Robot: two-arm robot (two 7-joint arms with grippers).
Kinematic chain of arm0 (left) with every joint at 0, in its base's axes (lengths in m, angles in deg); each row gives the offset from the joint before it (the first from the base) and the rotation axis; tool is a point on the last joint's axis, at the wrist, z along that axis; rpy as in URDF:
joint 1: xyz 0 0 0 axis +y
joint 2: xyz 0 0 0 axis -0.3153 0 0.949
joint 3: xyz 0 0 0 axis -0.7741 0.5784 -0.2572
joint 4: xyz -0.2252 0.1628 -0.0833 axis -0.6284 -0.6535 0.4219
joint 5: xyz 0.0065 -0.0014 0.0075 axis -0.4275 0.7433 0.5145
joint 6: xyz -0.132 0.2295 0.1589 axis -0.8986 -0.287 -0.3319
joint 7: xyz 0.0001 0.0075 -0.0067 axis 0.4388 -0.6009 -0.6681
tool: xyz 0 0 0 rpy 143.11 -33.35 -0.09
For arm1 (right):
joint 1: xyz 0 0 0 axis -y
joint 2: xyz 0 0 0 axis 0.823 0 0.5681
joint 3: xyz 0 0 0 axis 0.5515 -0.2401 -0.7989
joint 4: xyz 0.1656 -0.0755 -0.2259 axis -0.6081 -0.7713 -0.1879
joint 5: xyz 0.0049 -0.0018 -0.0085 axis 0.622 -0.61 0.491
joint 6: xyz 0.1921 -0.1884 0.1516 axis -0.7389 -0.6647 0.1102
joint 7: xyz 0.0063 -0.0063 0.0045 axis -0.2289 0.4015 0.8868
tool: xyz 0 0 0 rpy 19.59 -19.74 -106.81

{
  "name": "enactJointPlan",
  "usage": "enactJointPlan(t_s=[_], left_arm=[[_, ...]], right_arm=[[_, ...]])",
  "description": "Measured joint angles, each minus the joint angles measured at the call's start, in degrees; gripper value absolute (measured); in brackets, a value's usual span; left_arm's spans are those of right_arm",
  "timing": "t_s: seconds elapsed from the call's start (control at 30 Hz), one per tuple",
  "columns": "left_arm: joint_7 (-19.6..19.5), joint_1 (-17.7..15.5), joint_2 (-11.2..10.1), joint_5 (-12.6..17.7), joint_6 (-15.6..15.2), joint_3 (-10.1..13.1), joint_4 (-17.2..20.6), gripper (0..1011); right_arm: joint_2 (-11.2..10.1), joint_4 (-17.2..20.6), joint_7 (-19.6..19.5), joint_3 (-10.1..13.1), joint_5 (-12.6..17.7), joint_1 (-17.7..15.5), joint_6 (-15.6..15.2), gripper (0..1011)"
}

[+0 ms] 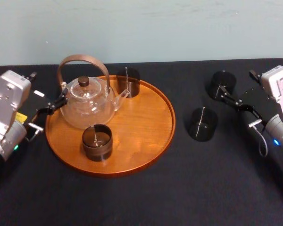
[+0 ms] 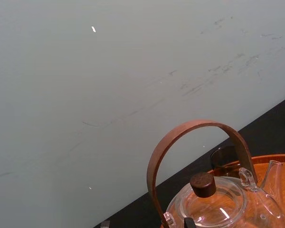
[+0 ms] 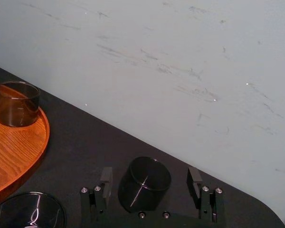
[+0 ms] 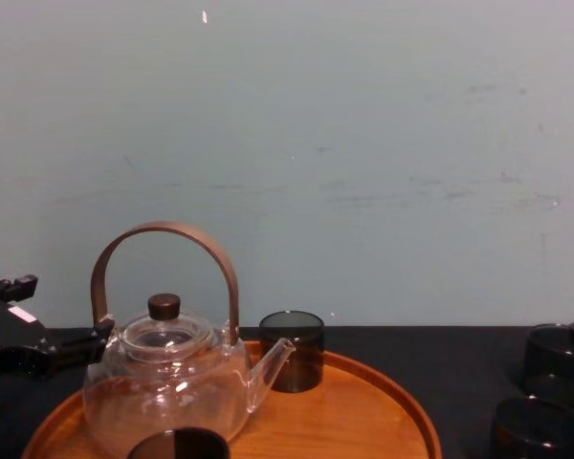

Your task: Pick up the glass from the table and place it on the tray.

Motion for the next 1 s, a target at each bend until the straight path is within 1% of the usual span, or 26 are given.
enactJointPlan(t_s=[1.0], left_arm=[[0.0, 0.0, 0.0, 0.0, 0.0, 0.0, 0.0, 1010]], right_arm=[[0.0, 0.0, 0.0, 0.0, 0.0, 0.0, 0.0, 1002]])
